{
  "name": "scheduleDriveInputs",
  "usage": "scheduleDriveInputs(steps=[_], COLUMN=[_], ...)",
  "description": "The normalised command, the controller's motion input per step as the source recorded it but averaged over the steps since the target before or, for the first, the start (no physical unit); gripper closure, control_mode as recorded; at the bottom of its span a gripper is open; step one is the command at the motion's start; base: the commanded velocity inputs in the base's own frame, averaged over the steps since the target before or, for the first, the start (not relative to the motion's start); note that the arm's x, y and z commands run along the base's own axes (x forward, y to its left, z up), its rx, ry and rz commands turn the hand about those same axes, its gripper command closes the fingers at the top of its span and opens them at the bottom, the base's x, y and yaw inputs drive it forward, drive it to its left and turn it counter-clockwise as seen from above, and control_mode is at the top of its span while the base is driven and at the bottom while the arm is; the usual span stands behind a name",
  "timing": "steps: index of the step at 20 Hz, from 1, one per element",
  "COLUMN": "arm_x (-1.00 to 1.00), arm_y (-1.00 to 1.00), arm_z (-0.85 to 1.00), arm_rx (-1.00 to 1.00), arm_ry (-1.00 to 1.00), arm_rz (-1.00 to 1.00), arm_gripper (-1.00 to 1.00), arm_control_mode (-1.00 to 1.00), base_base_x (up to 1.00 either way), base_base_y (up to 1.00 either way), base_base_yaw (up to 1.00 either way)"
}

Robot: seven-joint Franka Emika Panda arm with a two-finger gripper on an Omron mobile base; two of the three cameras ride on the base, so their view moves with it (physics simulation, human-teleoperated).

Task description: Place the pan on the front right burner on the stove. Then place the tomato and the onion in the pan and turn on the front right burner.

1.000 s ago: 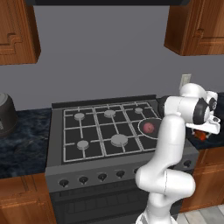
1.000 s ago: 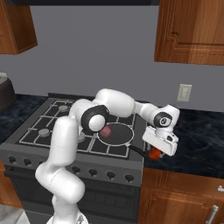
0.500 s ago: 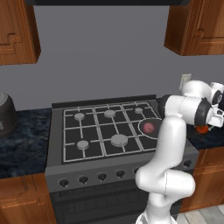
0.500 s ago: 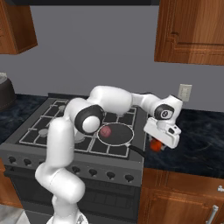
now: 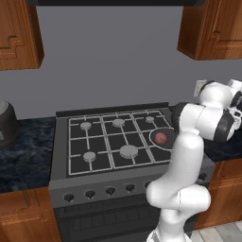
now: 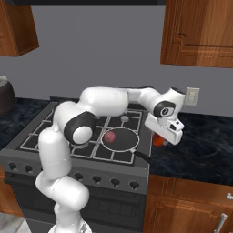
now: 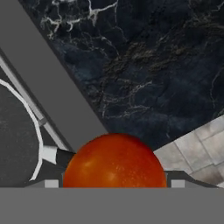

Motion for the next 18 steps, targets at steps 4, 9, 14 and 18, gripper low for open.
scheduleDriveInputs(steps=[4,9,14,18], arm_x=[0.00,0.00,0.00,0.01], arm_y=[0.66,0.69,0.62,0.45], arm_z=[0.15,0.05,0.06,0.04], arm_rx=[-0.07,-0.09,-0.08,-0.06], arm_ry=[-0.13,-0.13,-0.11,-0.03], arm_rz=[0.00,0.02,0.02,0.03], arm_gripper=[1.00,1.00,1.00,1.00], arm_control_mode=[-1.00,-1.00,-1.00,-1.00], base_base_x=[0.00,0.00,0.00,0.00], base_base_y=[0.00,0.00,0.00,0.00], base_base_yaw=[0.00,0.00,0.00,0.00])
